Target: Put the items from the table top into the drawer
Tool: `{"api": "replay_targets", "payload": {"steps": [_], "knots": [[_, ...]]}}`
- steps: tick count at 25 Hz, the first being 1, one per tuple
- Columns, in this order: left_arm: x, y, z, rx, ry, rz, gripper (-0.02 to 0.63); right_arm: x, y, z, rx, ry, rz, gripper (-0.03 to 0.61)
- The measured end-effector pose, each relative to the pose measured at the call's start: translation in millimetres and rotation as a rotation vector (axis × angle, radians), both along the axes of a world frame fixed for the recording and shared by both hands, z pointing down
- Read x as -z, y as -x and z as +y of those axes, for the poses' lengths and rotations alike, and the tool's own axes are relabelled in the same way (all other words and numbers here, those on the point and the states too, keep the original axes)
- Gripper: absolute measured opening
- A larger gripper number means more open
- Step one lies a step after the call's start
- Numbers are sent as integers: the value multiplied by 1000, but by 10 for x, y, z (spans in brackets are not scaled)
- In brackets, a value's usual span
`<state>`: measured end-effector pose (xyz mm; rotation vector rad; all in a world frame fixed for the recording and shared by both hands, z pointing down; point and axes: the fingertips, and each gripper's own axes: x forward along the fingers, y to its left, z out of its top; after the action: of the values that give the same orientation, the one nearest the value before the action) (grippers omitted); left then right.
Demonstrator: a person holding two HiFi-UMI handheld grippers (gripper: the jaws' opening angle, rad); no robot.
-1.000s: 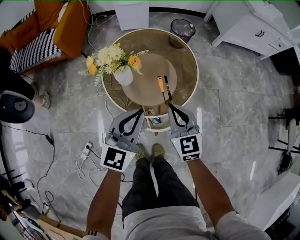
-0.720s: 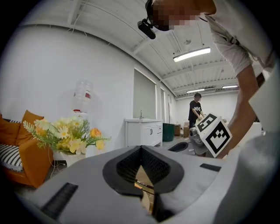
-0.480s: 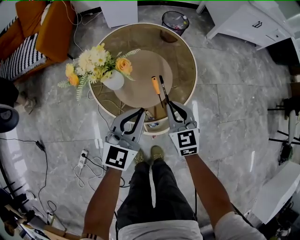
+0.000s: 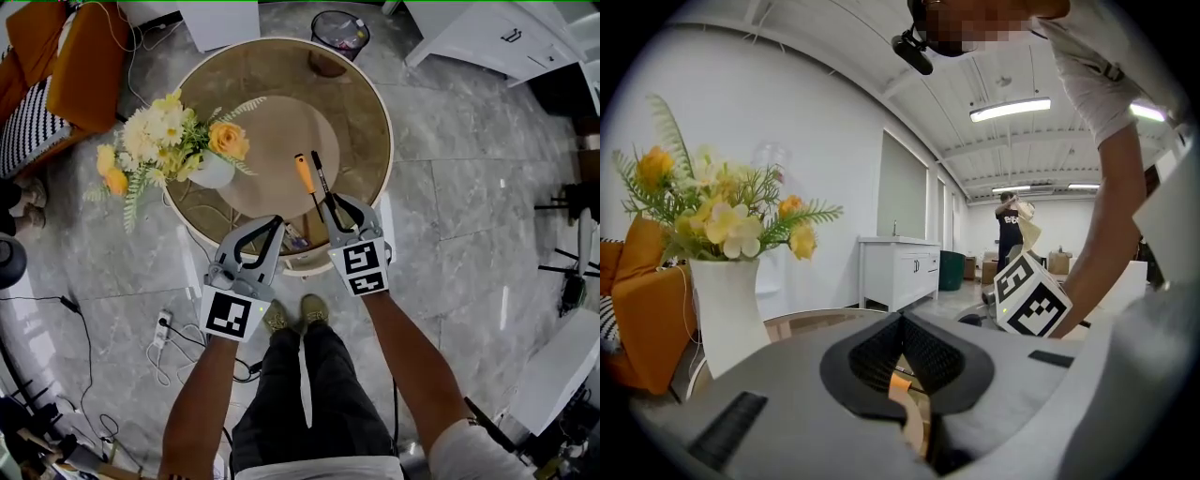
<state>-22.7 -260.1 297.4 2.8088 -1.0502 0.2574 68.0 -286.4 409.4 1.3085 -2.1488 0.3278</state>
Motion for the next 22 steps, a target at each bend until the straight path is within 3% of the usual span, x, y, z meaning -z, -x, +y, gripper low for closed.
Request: {"api": "replay_targets", "payload": {"steps": [11, 22], "knots": [[-289, -141, -119, -73, -2, -17, 0, -605, -110, -221, -42, 131, 40, 94], [-420, -166, -165, -111, 1, -12, 0, -886, -105, -270, -74, 214, 22, 95]]}}
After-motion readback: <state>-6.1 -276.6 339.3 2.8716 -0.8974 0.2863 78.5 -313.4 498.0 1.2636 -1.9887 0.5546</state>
